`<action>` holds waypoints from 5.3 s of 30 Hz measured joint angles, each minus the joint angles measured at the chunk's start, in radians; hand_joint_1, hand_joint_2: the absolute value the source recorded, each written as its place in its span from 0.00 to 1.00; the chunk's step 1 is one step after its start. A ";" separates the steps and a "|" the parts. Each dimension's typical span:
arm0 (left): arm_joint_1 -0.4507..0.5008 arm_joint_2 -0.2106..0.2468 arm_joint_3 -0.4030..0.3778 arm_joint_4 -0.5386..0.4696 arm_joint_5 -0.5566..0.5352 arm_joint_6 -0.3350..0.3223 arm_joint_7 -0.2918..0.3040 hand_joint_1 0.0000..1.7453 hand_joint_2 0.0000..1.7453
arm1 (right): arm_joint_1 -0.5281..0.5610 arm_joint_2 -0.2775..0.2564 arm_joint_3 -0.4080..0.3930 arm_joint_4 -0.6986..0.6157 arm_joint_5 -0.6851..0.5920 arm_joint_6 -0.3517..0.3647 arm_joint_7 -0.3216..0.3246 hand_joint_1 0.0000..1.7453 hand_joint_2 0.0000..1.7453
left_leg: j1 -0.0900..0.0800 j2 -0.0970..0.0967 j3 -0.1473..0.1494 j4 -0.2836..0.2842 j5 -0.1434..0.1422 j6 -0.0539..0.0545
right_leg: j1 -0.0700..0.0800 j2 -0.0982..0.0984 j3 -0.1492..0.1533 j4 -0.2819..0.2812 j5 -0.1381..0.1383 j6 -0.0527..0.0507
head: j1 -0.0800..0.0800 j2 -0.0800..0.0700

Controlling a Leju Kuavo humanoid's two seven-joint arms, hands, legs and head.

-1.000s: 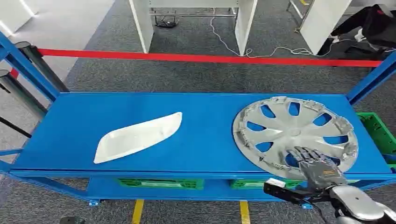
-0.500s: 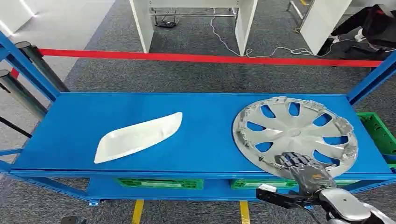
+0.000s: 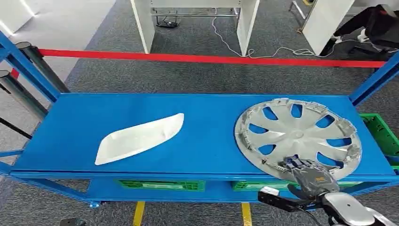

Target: Take the parts from the cabinet and place them on the table.

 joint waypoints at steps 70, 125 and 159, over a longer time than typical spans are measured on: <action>0.038 -0.015 0.080 0.022 0.038 0.056 -0.159 0.00 1.00 | 0.126 0.378 0.018 -0.372 -0.629 -0.684 -1.130 1.00 1.00 | 0.000 0.000 0.000 -0.001 -0.003 0.000 | 0.000 0.000 0.000 0.000 -0.004 -0.001 | 0.000 0.000; 0.040 0.026 0.307 0.035 -0.214 0.029 -0.192 0.00 1.00 | -0.052 0.486 0.053 -0.169 -0.963 -0.126 -1.135 1.00 1.00 | 0.004 -0.008 -0.074 0.081 -0.056 -0.038 | -0.002 0.011 -0.037 -0.011 0.050 -0.037 | -0.007 0.000; 0.028 0.020 0.397 -0.005 -0.264 -0.029 -0.187 0.00 1.00 | -0.151 0.503 0.115 -0.100 -0.935 -0.142 -1.088 1.00 1.00 | 0.020 -0.014 -0.178 0.274 -0.052 -0.066 | 0.008 -0.035 0.025 -0.045 0.021 -0.047 | -0.013 0.000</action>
